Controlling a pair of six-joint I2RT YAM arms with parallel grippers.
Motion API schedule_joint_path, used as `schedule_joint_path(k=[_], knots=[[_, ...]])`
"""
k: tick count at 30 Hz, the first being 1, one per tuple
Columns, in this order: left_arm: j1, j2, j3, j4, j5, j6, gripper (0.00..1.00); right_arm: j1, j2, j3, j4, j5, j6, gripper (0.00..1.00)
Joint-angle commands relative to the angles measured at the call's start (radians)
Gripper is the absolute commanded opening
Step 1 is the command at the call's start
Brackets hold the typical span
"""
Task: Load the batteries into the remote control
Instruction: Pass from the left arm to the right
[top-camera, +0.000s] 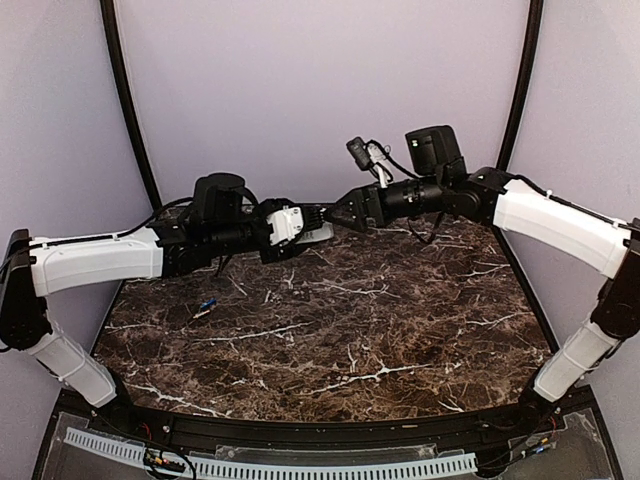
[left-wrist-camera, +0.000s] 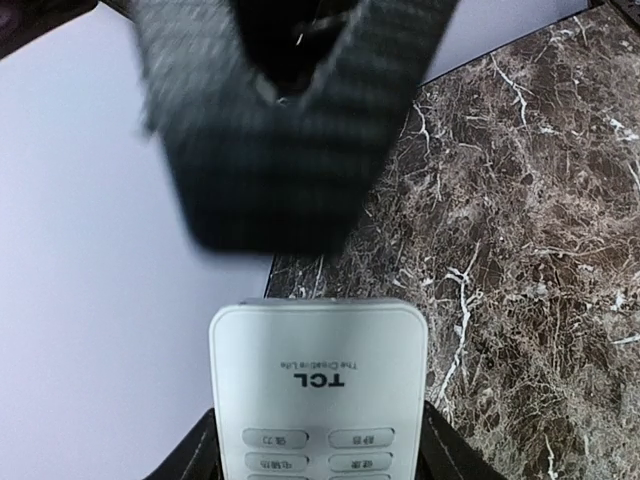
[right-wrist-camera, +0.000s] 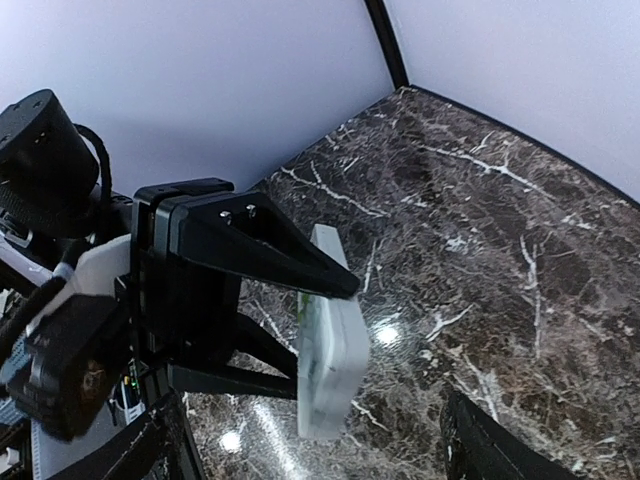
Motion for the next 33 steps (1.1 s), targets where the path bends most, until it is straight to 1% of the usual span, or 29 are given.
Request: schedule_joint_path(k=[1,7,9,12,14,16,18,19,22,23,24,25,26,27,28,29,30,31,32,33], knots=[[-0.051,-0.011,-0.041,0.076,-0.124,0.057,0.06,0.043,0.056,0.051,-0.024,-0.055,-0.018,0.82],[-0.088,-0.003,-0.048,0.113,-0.151,0.064,0.06,0.044,0.104,0.048,-0.007,-0.077,-0.001,0.65],[-0.093,-0.002,-0.049,0.122,-0.15,0.064,0.06,0.043,0.117,0.055,-0.017,-0.071,-0.002,0.57],[-0.099,0.001,-0.047,0.119,-0.151,0.065,0.06,0.043,0.126,0.052,-0.006,-0.093,0.001,0.36],[-0.102,0.001,-0.049,0.114,-0.148,0.065,0.06,0.043,0.128,0.049,0.006,-0.105,0.004,0.28],[-0.104,0.0,-0.049,0.111,-0.143,0.058,0.06,0.044,0.127,0.045,0.012,-0.115,0.003,0.16],[-0.105,-0.002,-0.049,0.109,-0.137,0.052,0.05,0.043,0.127,0.043,0.015,-0.118,0.001,0.02],[-0.106,-0.002,-0.049,0.109,-0.131,0.05,0.05,0.043,0.126,0.043,0.015,-0.118,-0.001,0.0],[-0.11,-0.008,-0.045,0.118,-0.125,0.015,0.04,0.044,0.119,0.037,0.011,-0.113,-0.014,0.0],[-0.11,-0.01,-0.043,0.12,-0.121,0.0,0.06,0.044,0.113,0.033,0.011,-0.108,-0.02,0.0],[-0.11,-0.017,-0.04,0.125,-0.119,-0.04,0.22,0.044,0.105,0.027,0.012,-0.099,-0.029,0.0],[-0.111,-0.02,-0.04,0.129,-0.115,-0.092,0.34,0.044,0.092,0.017,0.014,-0.076,-0.039,0.0],[-0.111,-0.031,-0.038,0.134,-0.112,-0.125,0.59,0.044,0.074,-0.001,0.029,-0.042,-0.046,0.0],[-0.111,-0.039,-0.036,0.134,-0.097,-0.197,0.75,0.045,0.048,-0.032,0.061,-0.005,-0.06,0.0],[-0.111,-0.054,-0.033,0.131,-0.083,-0.234,0.83,0.045,0.018,-0.071,0.109,0.025,-0.085,0.0],[-0.111,-0.064,-0.03,0.129,-0.051,-0.318,0.91,0.047,-0.015,-0.115,0.168,0.051,-0.118,0.0],[-0.111,-0.082,-0.024,0.129,-0.036,-0.366,0.93,0.051,-0.051,-0.166,0.24,0.078,-0.16,0.0],[-0.111,-0.09,-0.021,0.132,-0.012,-0.475,0.96,0.059,-0.082,-0.213,0.303,0.096,-0.203,0.0],[-0.111,-0.105,-0.013,0.138,0.005,-0.527,0.96,0.069,-0.112,-0.264,0.388,0.119,-0.272,0.0],[-0.11,-0.112,-0.009,0.141,0.014,-0.638,0.98,0.084,-0.137,-0.308,0.456,0.15,-0.355,0.0]])
